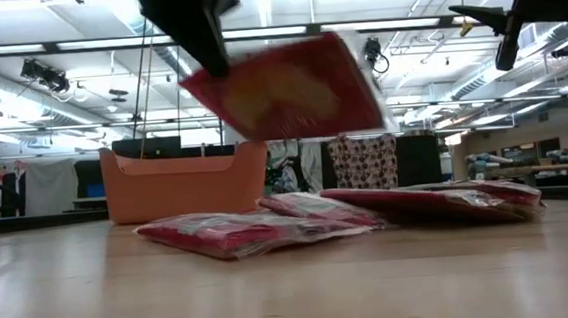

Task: Sort popcorn bags into baskets
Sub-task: Put the red popcorn bag into the orange container

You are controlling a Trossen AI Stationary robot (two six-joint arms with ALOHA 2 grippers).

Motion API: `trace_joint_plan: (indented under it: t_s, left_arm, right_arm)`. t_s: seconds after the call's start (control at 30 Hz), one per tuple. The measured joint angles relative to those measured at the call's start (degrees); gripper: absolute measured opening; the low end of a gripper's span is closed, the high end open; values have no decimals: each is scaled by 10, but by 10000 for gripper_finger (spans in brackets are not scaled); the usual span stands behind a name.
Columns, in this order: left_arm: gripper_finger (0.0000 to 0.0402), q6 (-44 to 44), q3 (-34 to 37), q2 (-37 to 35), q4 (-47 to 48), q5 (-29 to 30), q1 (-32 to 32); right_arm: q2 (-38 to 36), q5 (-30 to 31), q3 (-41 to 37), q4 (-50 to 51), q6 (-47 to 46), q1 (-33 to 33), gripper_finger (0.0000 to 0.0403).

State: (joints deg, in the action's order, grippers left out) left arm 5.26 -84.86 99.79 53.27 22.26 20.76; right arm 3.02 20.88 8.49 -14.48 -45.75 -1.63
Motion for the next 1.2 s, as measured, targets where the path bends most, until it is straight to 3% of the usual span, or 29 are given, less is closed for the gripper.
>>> trace_joint_plan:
  t_s: [0.23,0.53,0.8,1.2]
  left_arm:
    - [1,18,0,-105,125,94,-34]
    - [1,-36,0,-181,171,149,-179]
    - [0,-87,135,-214,64,86,-324]
    - [0,-106,298,-208,-126,40,-445]
  right_arm:
    - [5,4,0,5,9,0,89]
    - [20,6,0,10,8,0,89]
    - [24,21,0,-1,7,0,89]
    - [26,35,0,2,7,0,89]
